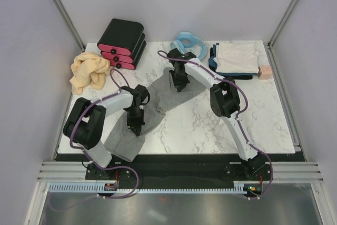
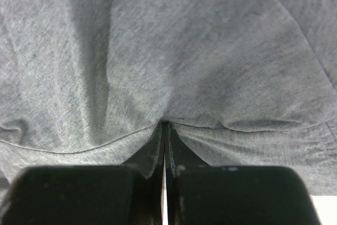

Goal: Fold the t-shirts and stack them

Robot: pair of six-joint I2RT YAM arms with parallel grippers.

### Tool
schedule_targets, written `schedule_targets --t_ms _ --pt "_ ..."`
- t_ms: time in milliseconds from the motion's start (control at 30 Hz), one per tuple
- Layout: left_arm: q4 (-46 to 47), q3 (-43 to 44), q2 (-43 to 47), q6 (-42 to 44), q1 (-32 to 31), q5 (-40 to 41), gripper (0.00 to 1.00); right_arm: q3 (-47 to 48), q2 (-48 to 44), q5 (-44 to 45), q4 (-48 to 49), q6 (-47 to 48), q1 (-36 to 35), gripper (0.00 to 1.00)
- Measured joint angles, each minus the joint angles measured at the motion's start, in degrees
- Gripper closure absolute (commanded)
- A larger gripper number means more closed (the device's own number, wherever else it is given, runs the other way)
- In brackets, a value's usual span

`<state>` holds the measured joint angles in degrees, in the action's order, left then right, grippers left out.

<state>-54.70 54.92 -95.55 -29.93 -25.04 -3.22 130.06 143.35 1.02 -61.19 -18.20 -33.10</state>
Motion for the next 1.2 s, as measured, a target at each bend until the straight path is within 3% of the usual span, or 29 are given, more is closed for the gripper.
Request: schedule_targets --t_ms 167,367,433,633,867,1200 --pt "-0.5 0.8 -2.2 -1.2 -4.2 -1.4 0.98 2.6 1.7 -3.1 0.9 0.3 0.0 0.97" --pt "-1.5 3.9 -5.6 -2.7 -8.9 -3.1 0.98 4.8 3.4 -7.7 3.9 0.5 0.0 0.83" --pt "-2.0 5.0 -6.6 -3.3 -10.1 -3.3 0.98 5.4 3.9 -9.3 5.2 0.5 0.0 0.72" --pt "-3.0 8.8 -9.8 -5.4 -12.7 -4.1 0.98 7.1 5.3 -12.0 8.8 -0.1 0.3 0.64" --pt "-3.6 13.9 -13.6 -6.8 -15.4 -5.3 0.98 10.1 7.8 -16.0 14.7 -2.7 2.3 0.46" --pt "-5.0 19.0 -17.7 -7.6 -17.2 -7.2 0.98 12.8 11.6 -24.1 25.1 -8.6 7.6 0.39"
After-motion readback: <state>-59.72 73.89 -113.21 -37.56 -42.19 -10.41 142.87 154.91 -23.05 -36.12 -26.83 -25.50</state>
